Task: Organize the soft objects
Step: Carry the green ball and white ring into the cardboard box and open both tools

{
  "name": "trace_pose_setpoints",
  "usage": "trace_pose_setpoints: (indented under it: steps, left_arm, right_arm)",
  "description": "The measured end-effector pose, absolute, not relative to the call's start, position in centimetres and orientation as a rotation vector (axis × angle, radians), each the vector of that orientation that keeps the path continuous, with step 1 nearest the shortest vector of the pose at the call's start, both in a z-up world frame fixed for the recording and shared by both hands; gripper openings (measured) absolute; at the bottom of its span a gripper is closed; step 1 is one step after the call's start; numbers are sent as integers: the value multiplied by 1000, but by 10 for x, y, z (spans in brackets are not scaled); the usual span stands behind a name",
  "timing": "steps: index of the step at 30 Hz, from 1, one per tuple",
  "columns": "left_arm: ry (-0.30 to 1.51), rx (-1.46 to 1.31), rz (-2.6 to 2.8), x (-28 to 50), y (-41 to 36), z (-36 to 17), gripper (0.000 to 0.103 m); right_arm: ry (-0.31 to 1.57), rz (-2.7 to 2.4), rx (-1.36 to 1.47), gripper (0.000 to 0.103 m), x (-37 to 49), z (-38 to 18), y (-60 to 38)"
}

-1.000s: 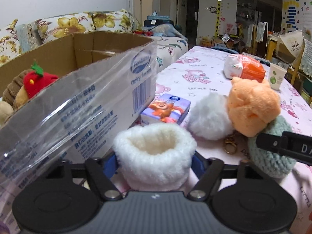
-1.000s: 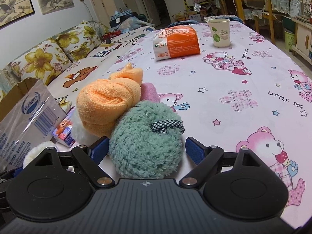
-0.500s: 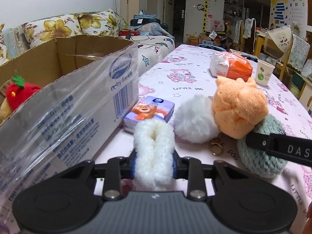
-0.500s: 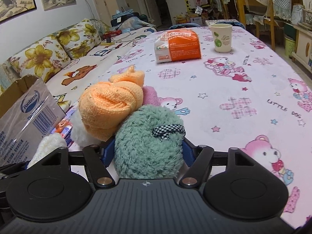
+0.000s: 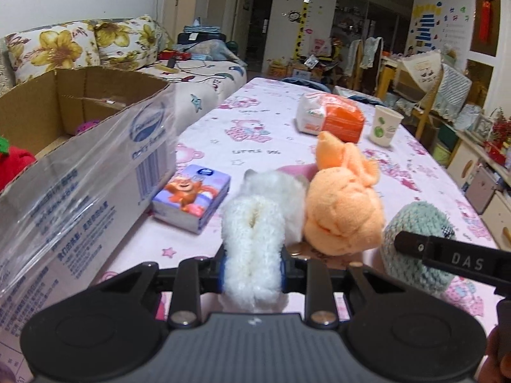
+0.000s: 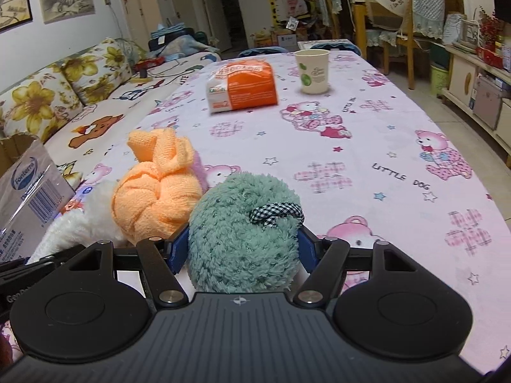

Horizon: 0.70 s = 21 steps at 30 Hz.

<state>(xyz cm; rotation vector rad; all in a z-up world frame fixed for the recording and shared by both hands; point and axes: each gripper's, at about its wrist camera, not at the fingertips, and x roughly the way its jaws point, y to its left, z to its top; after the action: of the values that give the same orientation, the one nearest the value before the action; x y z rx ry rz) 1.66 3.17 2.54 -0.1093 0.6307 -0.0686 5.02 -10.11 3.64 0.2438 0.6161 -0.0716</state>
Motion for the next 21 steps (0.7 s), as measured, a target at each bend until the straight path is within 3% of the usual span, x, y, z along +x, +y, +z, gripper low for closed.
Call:
trace_pose_setpoints:
  steps: [21]
  left_arm:
    - [567, -125, -211, 1, 31, 47, 26]
  right_arm:
    - [546, -88, 304, 84, 32, 47, -97]
